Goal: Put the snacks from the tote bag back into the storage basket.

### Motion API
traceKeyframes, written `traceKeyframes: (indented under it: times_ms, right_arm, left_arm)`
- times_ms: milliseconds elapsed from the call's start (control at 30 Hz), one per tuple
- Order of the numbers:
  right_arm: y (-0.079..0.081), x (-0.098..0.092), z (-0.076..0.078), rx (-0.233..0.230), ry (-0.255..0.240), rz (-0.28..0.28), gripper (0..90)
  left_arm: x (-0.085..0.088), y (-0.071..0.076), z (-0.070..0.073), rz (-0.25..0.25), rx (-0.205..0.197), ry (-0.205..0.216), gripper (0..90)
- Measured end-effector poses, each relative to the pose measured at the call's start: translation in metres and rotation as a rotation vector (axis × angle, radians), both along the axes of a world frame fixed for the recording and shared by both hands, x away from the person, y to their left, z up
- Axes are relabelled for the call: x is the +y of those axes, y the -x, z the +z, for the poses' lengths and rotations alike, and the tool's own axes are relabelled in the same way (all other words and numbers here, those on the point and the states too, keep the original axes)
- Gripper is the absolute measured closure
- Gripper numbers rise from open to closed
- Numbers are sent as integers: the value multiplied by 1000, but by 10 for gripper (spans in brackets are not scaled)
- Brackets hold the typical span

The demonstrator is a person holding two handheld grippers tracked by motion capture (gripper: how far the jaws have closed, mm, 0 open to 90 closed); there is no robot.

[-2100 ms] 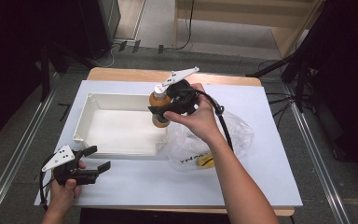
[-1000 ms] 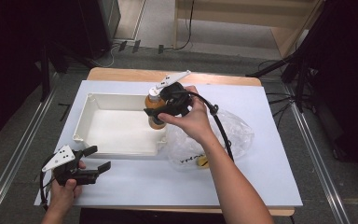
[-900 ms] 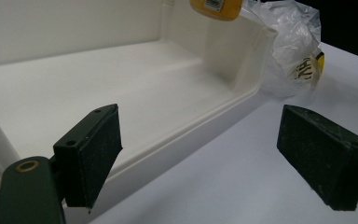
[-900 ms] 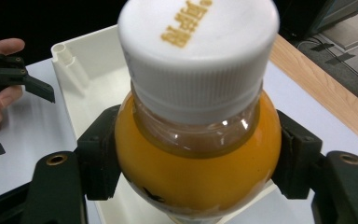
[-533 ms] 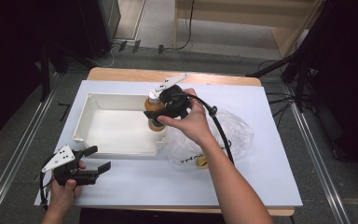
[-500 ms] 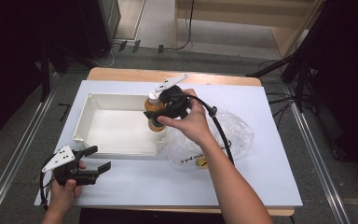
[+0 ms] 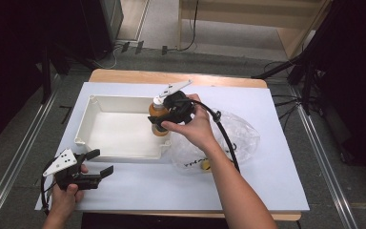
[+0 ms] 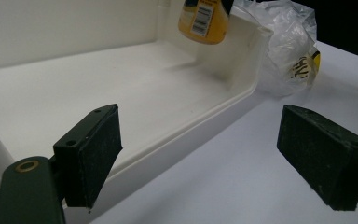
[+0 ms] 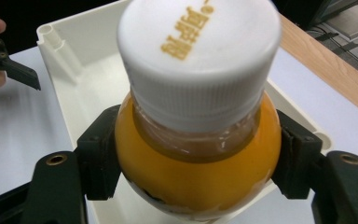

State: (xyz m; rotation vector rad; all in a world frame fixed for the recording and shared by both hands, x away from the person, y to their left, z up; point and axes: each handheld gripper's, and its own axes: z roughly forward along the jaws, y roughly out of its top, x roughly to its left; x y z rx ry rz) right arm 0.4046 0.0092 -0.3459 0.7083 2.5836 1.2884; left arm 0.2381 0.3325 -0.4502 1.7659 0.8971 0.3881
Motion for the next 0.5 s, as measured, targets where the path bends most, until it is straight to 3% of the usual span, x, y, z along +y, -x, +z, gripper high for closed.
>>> traceKeyframes:
  times_ms: [500]
  right_arm:
    - [-3,2,-17,15,11,-15,307]
  left_arm:
    - [0,0,0,-2,0,-2,142]
